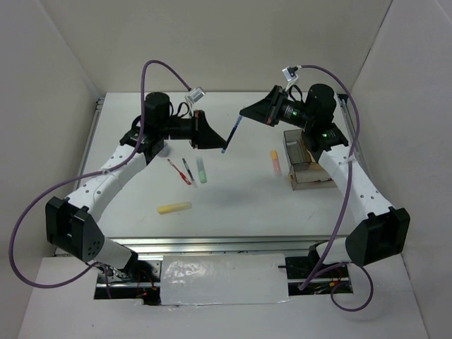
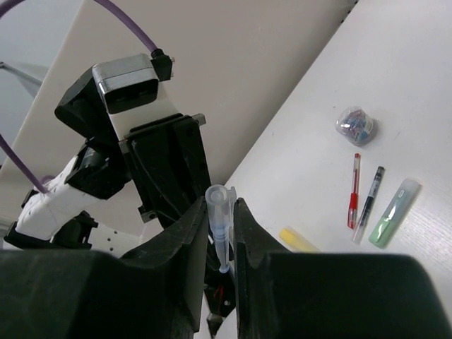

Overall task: Sort the stationery into containers
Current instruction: Place the pen in the storage box.

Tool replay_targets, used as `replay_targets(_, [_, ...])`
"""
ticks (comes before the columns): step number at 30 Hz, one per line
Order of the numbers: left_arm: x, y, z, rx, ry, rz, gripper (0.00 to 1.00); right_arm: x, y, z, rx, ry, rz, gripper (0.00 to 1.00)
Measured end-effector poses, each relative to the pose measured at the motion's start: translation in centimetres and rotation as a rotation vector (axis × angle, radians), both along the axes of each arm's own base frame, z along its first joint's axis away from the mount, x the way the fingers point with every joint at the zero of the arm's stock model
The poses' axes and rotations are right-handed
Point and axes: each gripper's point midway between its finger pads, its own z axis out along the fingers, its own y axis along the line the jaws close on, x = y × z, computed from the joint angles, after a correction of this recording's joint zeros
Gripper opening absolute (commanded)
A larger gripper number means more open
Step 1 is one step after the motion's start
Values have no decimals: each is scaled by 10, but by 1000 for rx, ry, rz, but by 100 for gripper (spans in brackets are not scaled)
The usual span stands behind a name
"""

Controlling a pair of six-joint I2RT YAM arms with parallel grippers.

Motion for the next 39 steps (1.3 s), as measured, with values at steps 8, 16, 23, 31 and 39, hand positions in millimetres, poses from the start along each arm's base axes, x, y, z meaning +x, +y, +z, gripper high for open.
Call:
replay_targets(8, [1,5,-16,56,16,28,99,3,-10,-4,-47,-52,1,0])
replay_targets(16, [35,53,-34,141,9,185,99,13,-93,-13,-563,-448,-82,0])
replay_targets(23, [49,72,-46,251,-58,265,99,-18,-181,-119,-1274,-669,109,0])
replay_targets(31, [60,82,-71,437,-131,361,99,-30,-231,-200,-1597,-676,427,0])
replay_targets(39, [71,97,-93,662,-165,419,99,-20,-227,-246,-1675,-668,621,0])
